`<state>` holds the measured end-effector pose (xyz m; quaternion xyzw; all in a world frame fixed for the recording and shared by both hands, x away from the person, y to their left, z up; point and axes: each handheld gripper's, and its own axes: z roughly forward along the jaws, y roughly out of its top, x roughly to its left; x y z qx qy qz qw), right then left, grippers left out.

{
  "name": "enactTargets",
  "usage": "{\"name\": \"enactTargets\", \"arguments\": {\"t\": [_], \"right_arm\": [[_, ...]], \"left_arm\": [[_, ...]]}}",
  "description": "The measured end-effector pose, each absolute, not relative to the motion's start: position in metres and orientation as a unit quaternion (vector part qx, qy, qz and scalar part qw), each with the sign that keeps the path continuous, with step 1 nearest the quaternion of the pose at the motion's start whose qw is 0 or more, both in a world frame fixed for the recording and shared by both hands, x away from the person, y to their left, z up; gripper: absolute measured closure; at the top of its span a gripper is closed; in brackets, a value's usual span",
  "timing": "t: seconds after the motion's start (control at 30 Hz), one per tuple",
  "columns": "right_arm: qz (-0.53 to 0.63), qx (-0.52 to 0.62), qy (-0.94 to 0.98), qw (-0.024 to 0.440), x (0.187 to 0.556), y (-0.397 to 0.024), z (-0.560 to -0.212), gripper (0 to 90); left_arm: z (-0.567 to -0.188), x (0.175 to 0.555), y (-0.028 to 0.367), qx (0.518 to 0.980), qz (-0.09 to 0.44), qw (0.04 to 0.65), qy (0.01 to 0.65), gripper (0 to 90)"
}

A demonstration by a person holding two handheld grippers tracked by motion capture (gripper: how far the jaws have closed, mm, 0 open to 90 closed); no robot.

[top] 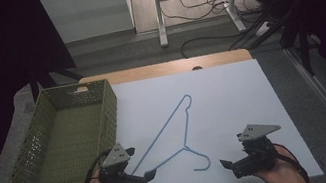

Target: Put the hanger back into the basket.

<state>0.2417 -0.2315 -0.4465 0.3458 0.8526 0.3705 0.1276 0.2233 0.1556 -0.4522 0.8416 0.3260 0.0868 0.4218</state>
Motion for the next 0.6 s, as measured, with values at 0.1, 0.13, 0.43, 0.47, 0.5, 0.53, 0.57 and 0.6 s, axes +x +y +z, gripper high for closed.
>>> {"name": "enactTargets", "arguments": {"t": [0.1,0.13,0.43,0.47,0.5,0.53,0.57,0.6], "right_arm": [[0.374,0.343,0.853,0.121,0.244,-0.229,-0.448,0.0],[0.373,0.338,0.856,0.119,0.246,-0.225,-0.449,0.0],[0.354,0.318,0.873,0.108,0.258,-0.202,-0.457,0.7],[0.350,0.316,0.875,0.109,0.260,-0.199,-0.458,2.2],[0.350,0.316,0.875,0.109,0.260,-0.199,-0.458,2.2],[0.350,0.315,0.876,0.108,0.261,-0.197,-0.458,4.2],[0.349,0.317,0.876,0.105,0.262,-0.194,-0.458,5.6],[0.348,0.315,0.877,0.105,0.264,-0.192,-0.459,7.1]], "left_arm": [[-0.456,0.227,0.149,0.844,0.080,0.420,0.323,2.9],[-0.459,0.229,0.144,0.848,0.076,0.417,0.319,2.9],[-0.469,0.243,0.131,0.852,0.055,0.420,0.309,3.5],[-0.469,0.243,0.131,0.852,0.055,0.420,0.309,3.7],[-0.470,0.244,0.130,0.853,0.056,0.418,0.308,3.7],[-0.471,0.246,0.129,0.853,0.058,0.417,0.307,3.7],[-0.473,0.248,0.128,0.855,0.057,0.414,0.306,3.7],[-0.474,0.249,0.127,0.856,0.057,0.412,0.307,3.7]]}}
